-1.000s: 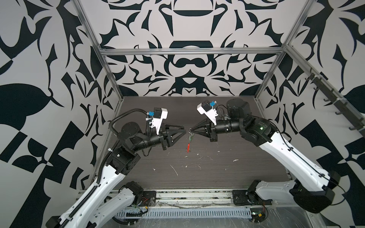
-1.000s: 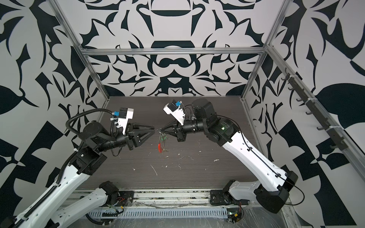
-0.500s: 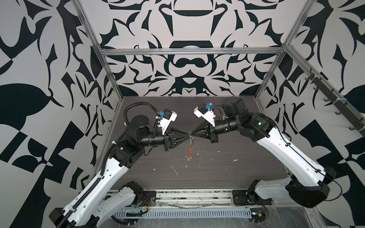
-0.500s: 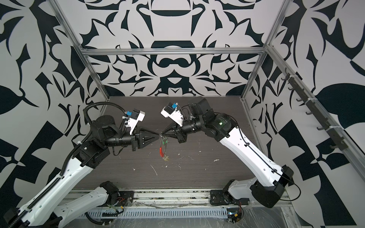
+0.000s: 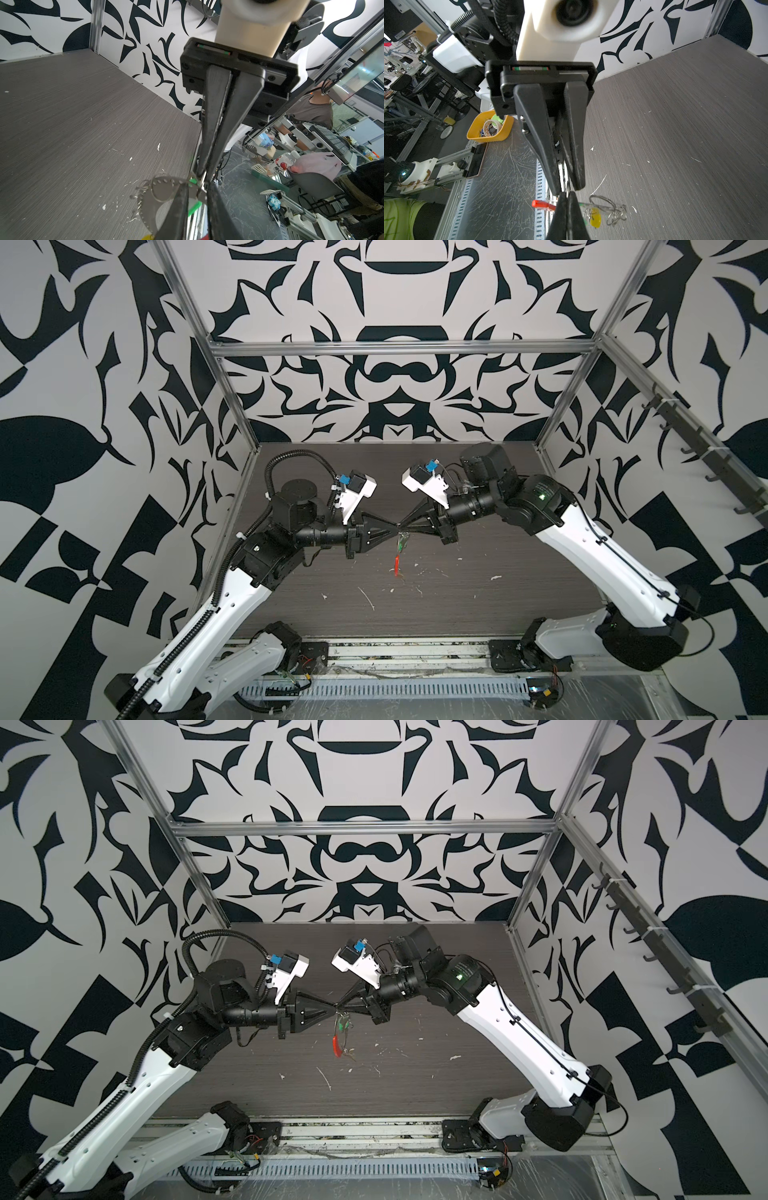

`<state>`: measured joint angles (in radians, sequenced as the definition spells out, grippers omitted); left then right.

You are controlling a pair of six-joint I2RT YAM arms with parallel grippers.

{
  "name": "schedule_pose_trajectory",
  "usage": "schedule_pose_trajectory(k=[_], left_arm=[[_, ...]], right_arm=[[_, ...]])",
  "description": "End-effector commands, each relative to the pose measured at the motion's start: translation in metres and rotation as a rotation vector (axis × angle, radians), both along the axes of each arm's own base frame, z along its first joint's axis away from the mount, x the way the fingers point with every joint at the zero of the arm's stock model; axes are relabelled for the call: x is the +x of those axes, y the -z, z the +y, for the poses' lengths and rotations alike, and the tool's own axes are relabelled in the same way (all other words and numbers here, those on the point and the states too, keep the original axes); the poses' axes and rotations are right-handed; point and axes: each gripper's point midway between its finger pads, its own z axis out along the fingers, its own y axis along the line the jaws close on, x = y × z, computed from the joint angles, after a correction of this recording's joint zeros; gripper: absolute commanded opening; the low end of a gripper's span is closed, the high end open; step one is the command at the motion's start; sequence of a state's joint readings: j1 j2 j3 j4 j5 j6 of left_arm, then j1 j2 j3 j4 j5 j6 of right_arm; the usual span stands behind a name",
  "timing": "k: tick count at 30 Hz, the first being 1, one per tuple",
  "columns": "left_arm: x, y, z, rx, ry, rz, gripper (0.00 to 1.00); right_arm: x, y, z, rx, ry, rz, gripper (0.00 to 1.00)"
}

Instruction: Remove the keys from the keyring

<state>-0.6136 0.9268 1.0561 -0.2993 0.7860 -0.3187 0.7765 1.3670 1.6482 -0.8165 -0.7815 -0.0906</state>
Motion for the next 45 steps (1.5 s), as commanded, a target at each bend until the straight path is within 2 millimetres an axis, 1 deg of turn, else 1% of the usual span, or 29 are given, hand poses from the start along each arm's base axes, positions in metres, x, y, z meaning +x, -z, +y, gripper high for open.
schedule_pose_trajectory(k=[1, 5, 12, 17, 18, 21, 24, 26, 28, 29, 32, 36, 39, 42, 45], left_arm=[[-0.004, -0.009, 0.002, -0.002, 0.018, -0.033, 0.18], [-0.011, -0.012, 0.000, -0.020, 0.060, -0.041, 0.10], [-0.009, -0.015, 0.000, -0.038, 0.050, -0.052, 0.00], [-0.003, -0.018, 0.001, -0.072, 0.007, -0.078, 0.00], [-0.001, -0.019, 0.001, -0.082, -0.006, -0.085, 0.00], [0.005, -0.023, 0.006, -0.122, -0.073, -0.126, 0.00], [0.013, -0.030, 0.015, -0.186, -0.168, -0.185, 0.00], [0.014, -0.037, 0.021, -0.233, -0.209, -0.222, 0.00], [0.013, -0.041, 0.024, -0.261, -0.224, -0.240, 0.00], [0.013, -0.043, 0.025, -0.267, -0.229, -0.243, 0.00], [0.013, -0.043, 0.025, -0.271, -0.226, -0.237, 0.00], [0.010, -0.043, 0.023, -0.263, -0.203, -0.225, 0.00], [0.005, -0.043, 0.021, -0.266, -0.166, -0.227, 0.00], [0.000, -0.043, 0.019, -0.268, -0.135, -0.229, 0.00], [-0.003, -0.042, 0.017, -0.268, -0.112, -0.224, 0.00]], right_arm=[[-0.008, -0.021, -0.001, 0.048, -0.034, -0.047, 0.00], [-0.008, -0.019, 0.000, 0.043, -0.029, -0.047, 0.00], [-0.008, -0.021, 0.004, 0.049, -0.027, -0.047, 0.00], [-0.003, -0.026, 0.007, 0.064, 0.011, -0.058, 0.00], [0.000, -0.029, 0.007, 0.071, 0.031, -0.067, 0.05], [0.009, -0.039, 0.004, 0.115, 0.109, -0.107, 0.28], [0.021, -0.048, -0.004, 0.182, 0.218, -0.171, 0.35], [0.026, -0.052, -0.009, 0.226, 0.277, -0.207, 0.36], [0.026, -0.053, -0.012, 0.269, 0.299, -0.219, 0.37], [0.026, -0.052, -0.013, 0.288, 0.303, -0.221, 0.37], [0.024, -0.042, -0.012, 0.306, 0.306, -0.220, 0.38], [0.022, -0.023, -0.008, 0.299, 0.308, -0.221, 0.40], [0.020, -0.013, -0.002, 0.291, 0.290, -0.220, 0.41], [0.017, -0.010, 0.004, 0.285, 0.270, -0.219, 0.43], [0.018, -0.008, 0.005, 0.282, 0.274, -0.225, 0.44]])
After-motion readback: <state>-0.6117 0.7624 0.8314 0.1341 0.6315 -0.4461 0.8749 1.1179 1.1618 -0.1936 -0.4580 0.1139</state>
